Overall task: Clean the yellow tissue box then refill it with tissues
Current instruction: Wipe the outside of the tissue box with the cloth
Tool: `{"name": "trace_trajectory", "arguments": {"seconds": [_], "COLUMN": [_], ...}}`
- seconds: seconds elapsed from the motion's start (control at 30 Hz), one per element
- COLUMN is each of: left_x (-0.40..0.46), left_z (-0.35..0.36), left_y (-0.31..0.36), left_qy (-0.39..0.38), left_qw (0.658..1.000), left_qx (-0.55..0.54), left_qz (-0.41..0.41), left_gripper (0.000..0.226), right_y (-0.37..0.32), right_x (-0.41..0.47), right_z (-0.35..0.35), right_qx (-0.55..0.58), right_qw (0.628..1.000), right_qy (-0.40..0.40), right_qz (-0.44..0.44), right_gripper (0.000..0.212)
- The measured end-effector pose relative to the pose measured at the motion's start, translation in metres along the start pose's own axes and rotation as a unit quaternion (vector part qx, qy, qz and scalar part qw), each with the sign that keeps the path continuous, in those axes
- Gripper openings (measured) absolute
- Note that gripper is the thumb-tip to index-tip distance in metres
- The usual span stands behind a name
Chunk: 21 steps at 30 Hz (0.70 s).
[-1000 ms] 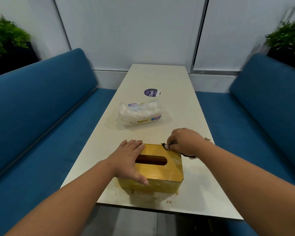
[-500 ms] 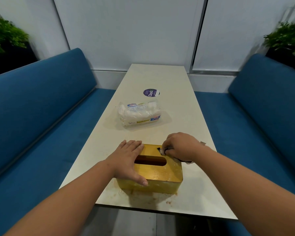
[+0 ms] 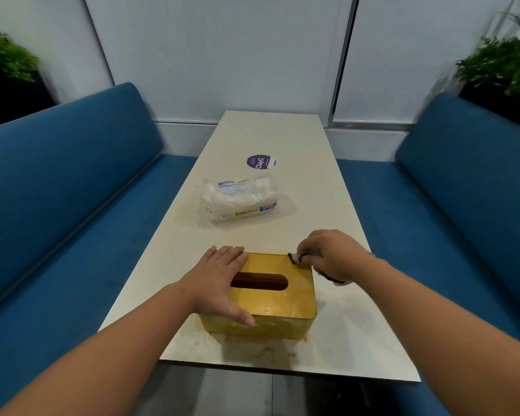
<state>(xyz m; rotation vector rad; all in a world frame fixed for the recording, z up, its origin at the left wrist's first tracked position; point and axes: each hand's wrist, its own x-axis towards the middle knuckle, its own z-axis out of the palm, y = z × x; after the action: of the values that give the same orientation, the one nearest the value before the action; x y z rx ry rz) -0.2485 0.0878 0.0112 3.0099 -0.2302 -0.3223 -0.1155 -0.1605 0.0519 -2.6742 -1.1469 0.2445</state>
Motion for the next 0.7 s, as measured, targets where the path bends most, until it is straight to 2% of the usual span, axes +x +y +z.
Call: {"name": "trace_trajectory", "arguments": {"seconds": [0.07,0.2,0.37,0.47,0.6,0.7], "left_x": [0.000,0.000,0.001,0.001,0.001,0.001], "left_z": [0.000,0.001,0.001,0.001,0.001,0.000], "left_y": [0.000,-0.001,-0.001,-0.001,-0.001,0.000], "left_qy": [0.000,-0.002,-0.004,-0.001,-0.001,-0.001], "left_qw": [1.000,1.000,1.000,1.000,1.000,1.000], "left_qx": [-0.001,0.002,0.001,0.002,0.001,0.001], "left_qz": [0.001,-0.001,-0.002,-0.001,-0.002,-0.003], "left_gripper": [0.138,0.137,0.138,0.136,0.136,0.135], "right_y": [-0.004,0.007,-0.006,-0.007,-0.019,-0.014], "right_x": [-0.005,-0.009,-0.010,-0.007,-0.004,-0.001], "right_z": [0.007,0.008,0.010,0.009,0.010,0.006], "right_qx": [0.012,0.003,-0.035,-0.035,-0.036,-0.047], "right_qw": [1.000,1.000,0.998,0.999,0.995,0.998], "right_qy": [-0.013,0.010,-0.041,-0.025,-0.052,-0.030], "right_qz": [-0.011,0.029,-0.031,-0.014,-0.073,-0.029], "right_gripper": [0.026,0.024,0.026,0.028,0.025,0.027]}}
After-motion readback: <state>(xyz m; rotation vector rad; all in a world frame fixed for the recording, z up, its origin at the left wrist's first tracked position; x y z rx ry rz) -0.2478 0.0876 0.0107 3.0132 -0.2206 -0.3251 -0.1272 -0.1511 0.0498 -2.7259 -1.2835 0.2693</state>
